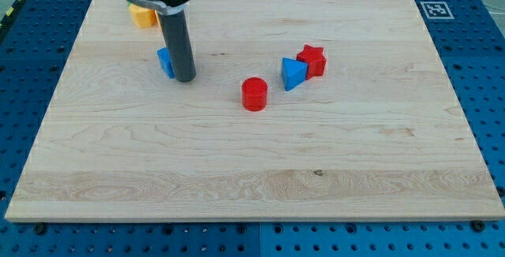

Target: Move the red circle to the bottom center of the board

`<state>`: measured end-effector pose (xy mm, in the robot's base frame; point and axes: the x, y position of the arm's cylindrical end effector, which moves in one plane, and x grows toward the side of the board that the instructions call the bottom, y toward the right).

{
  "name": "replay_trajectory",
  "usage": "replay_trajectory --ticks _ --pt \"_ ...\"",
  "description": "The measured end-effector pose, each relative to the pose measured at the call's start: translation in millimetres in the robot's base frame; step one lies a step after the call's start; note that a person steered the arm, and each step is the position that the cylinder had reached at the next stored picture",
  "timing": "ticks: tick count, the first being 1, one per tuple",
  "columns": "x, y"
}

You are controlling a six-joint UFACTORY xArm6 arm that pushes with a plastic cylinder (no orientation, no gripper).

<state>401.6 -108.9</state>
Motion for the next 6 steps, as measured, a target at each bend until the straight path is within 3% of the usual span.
replay_trajectory --ticks 2,4,6 --pt "-42 -17" --pt "-4 -24" --pt "-37 -45"
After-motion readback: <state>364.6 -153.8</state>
